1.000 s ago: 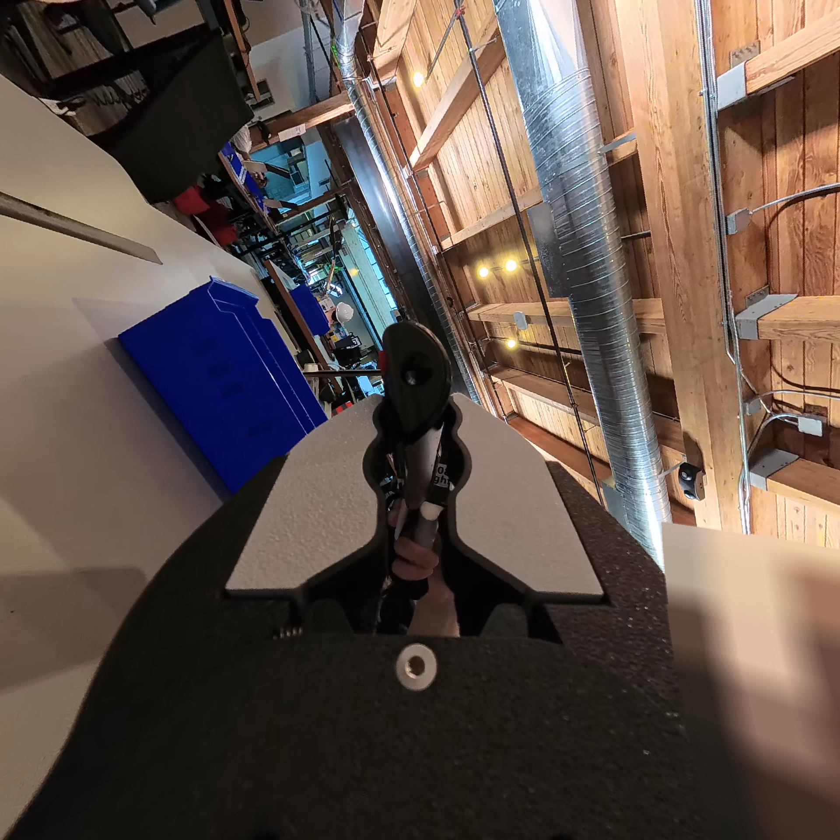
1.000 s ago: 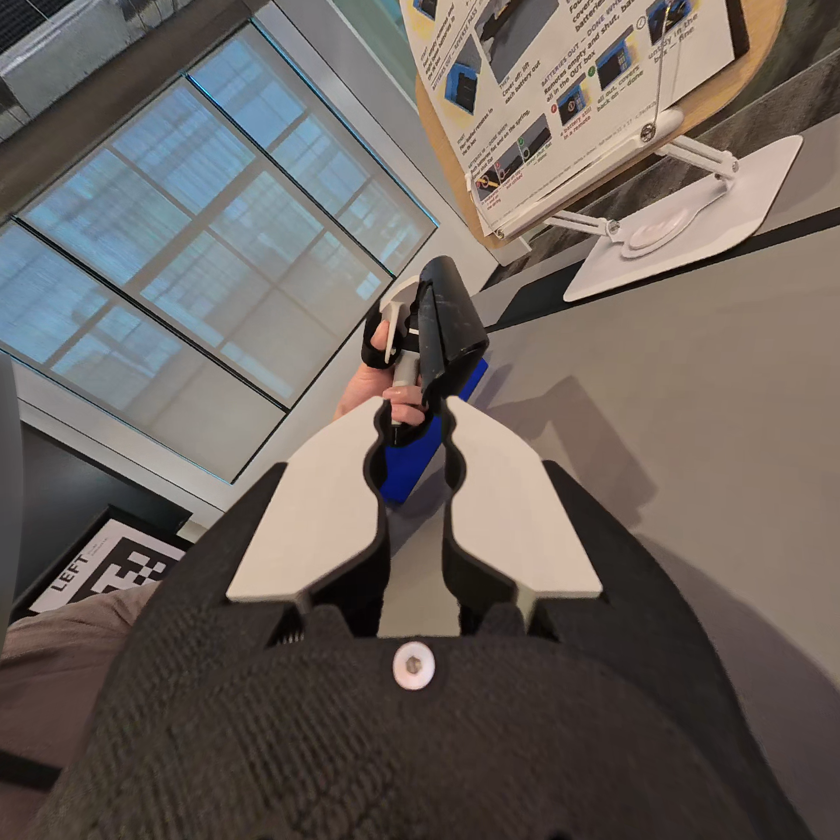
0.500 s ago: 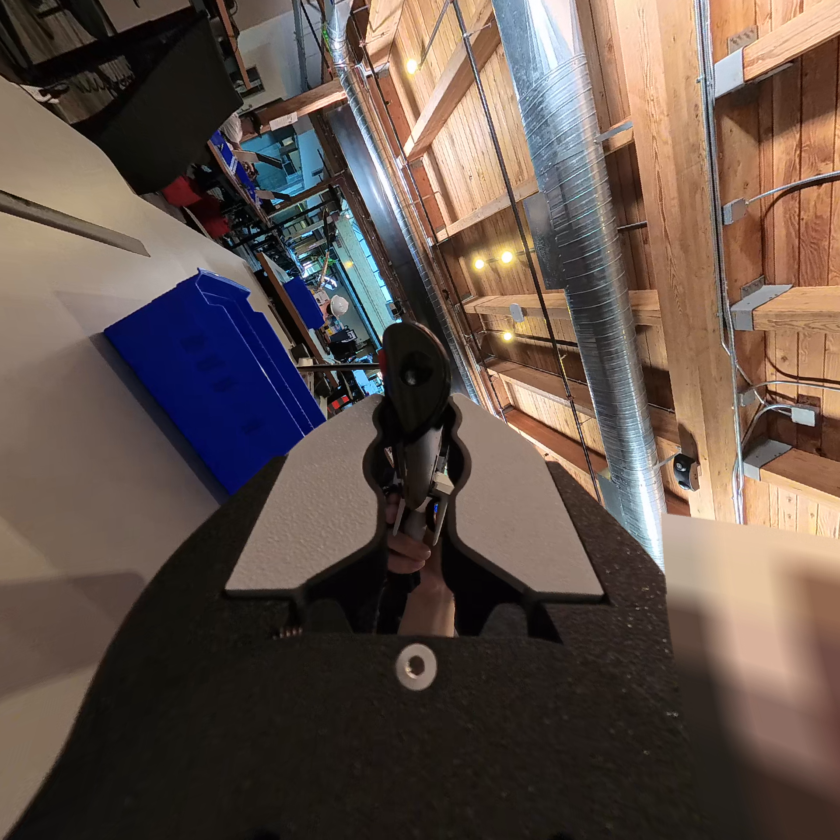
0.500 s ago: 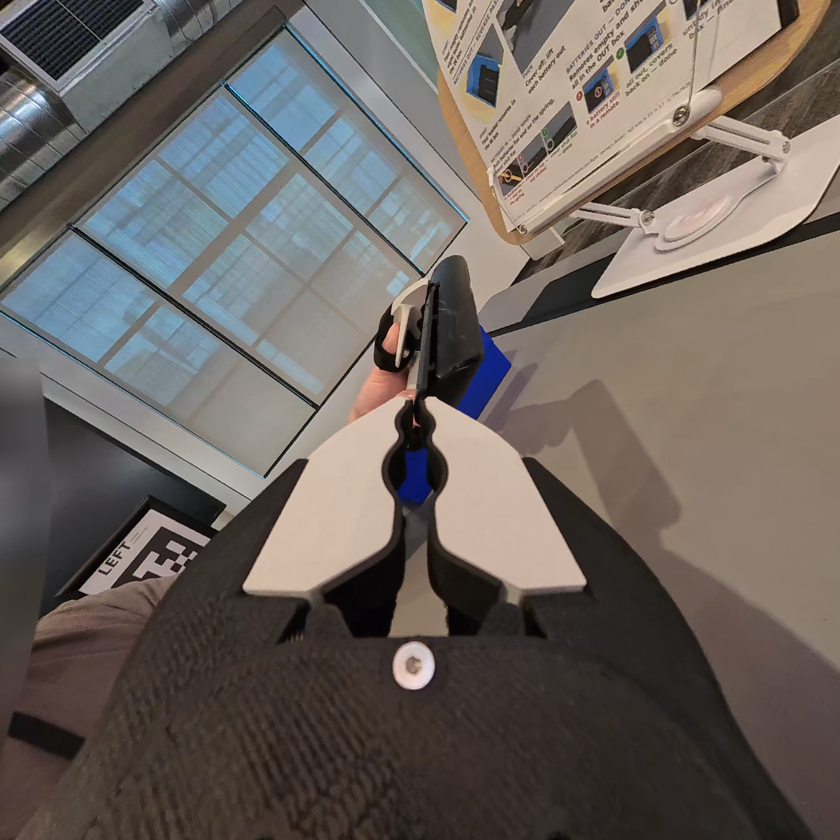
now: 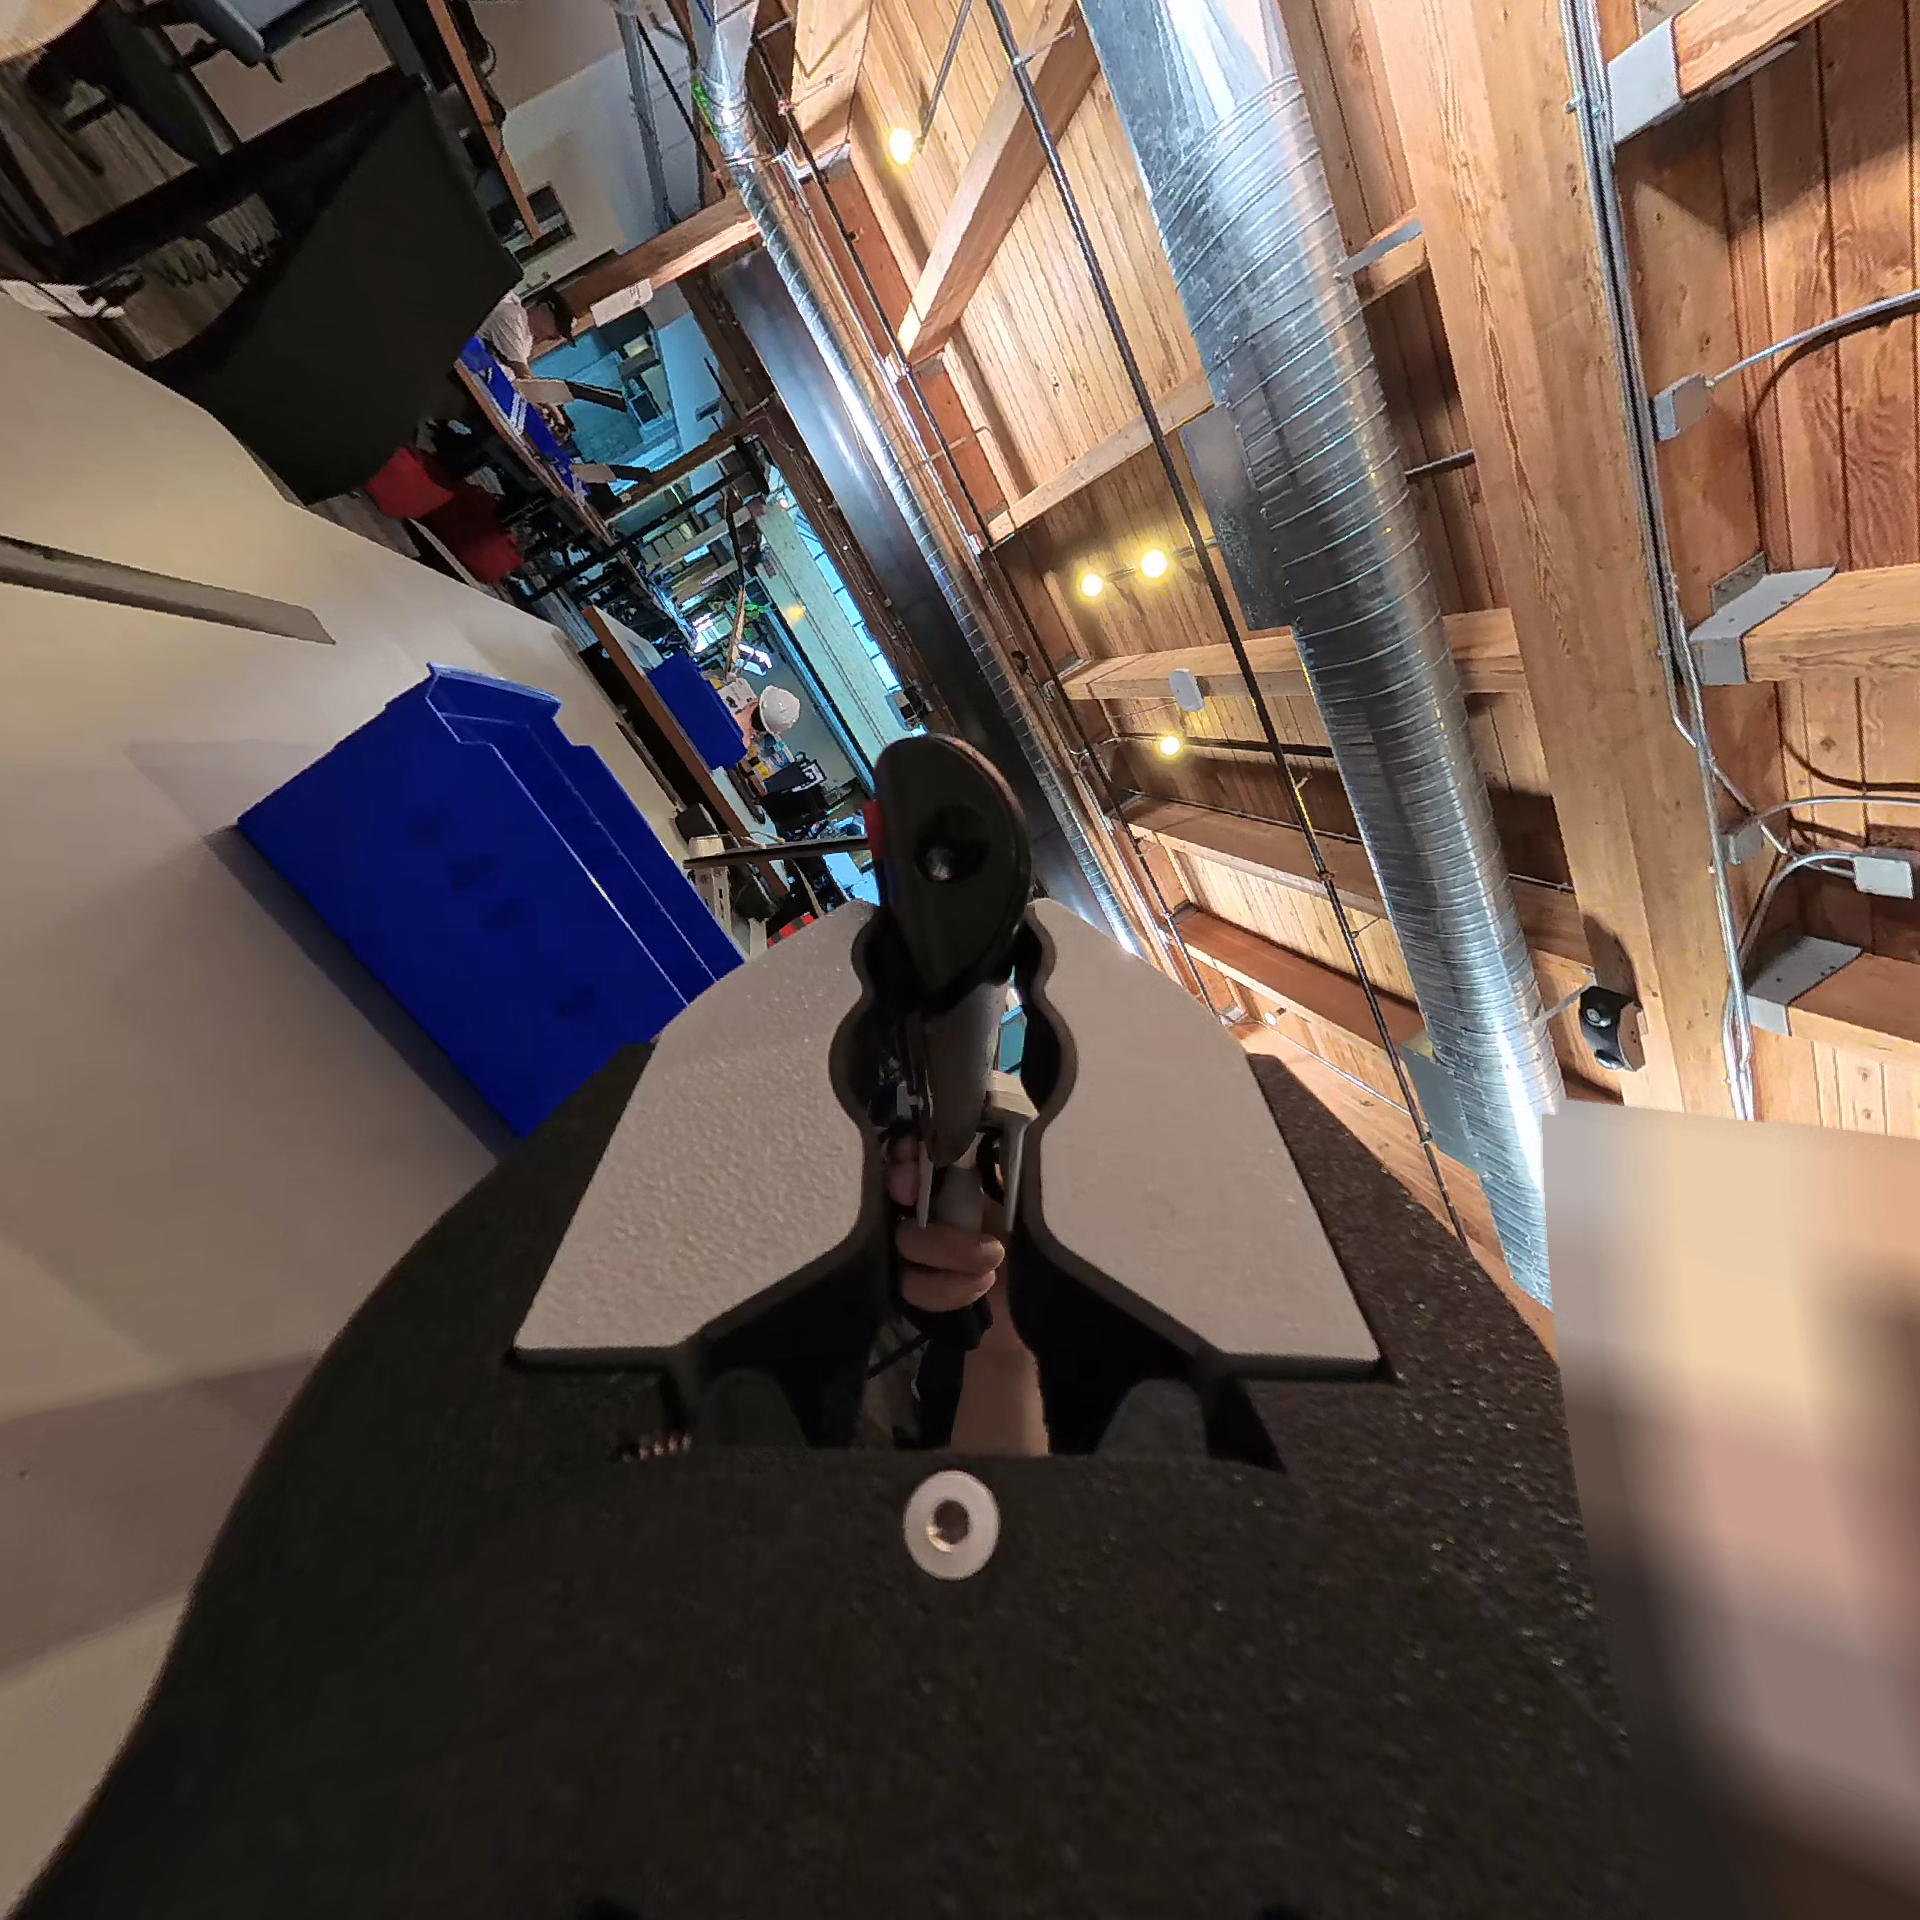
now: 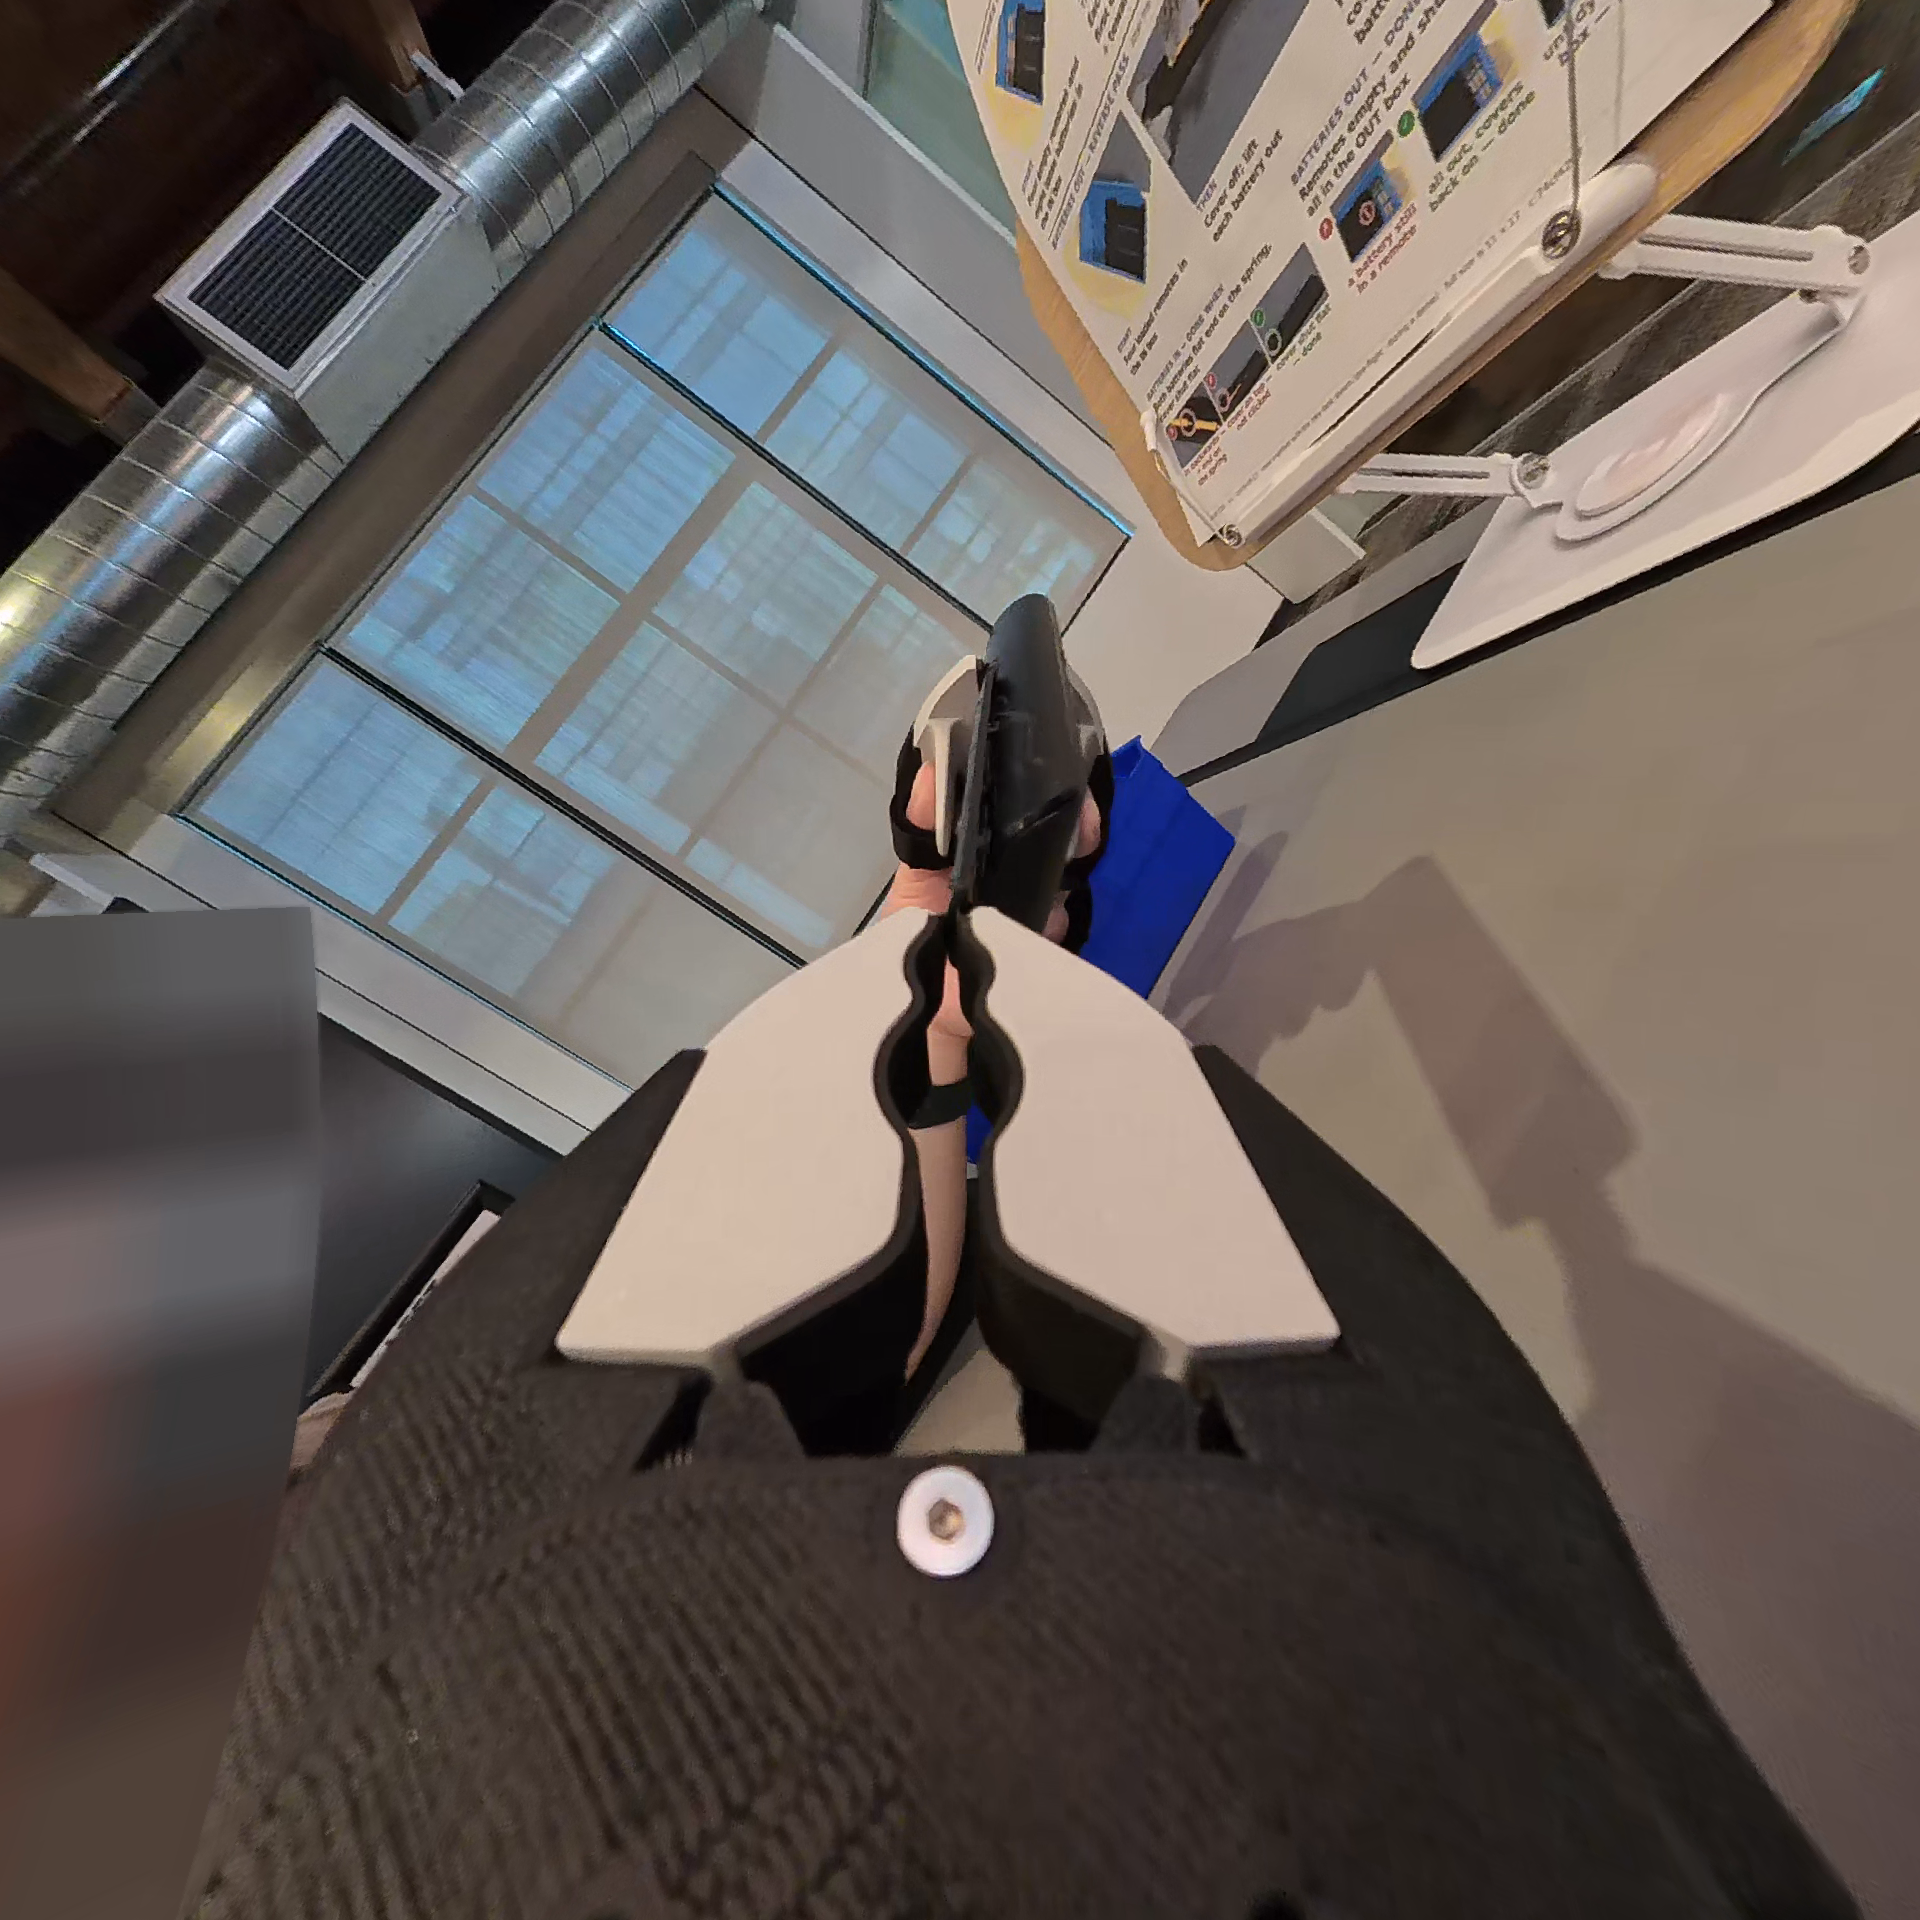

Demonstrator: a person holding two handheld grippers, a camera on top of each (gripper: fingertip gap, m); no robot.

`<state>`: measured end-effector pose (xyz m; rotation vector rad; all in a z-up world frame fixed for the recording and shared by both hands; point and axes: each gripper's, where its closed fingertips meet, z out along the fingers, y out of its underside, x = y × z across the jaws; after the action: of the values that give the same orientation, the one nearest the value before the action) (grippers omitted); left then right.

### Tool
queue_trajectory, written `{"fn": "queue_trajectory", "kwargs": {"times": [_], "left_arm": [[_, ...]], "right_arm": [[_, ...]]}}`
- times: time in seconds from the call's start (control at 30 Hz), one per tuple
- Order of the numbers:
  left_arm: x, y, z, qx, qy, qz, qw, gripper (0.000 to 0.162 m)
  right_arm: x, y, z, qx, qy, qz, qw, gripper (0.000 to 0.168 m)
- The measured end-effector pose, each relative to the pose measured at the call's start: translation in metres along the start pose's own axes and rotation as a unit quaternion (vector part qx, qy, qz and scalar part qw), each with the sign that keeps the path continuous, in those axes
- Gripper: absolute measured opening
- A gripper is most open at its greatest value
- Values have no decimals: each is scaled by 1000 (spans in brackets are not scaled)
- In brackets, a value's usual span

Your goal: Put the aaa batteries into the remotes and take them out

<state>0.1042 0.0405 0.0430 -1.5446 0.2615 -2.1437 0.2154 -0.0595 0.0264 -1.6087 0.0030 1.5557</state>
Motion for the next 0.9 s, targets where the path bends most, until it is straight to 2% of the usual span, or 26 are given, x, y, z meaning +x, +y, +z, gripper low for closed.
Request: {"fn": "queue_trajectory", "kwargs": {"times": [0.5, 0.67, 0.9], "left_arm": [[5, -3, 0, 3, -1, 24, 1000, 22], [0, -3, -1, 6, -16, 21, 1000, 22], [-25, -1, -5, 22, -44, -29, 998, 22]], "right_arm": [[1, 7, 5, -33, -21, 55, 998, 3], [8, 6, 8, -35, 1, 48, 998, 3], [25, 6, 8, -40, 42, 49, 997, 3]]}}
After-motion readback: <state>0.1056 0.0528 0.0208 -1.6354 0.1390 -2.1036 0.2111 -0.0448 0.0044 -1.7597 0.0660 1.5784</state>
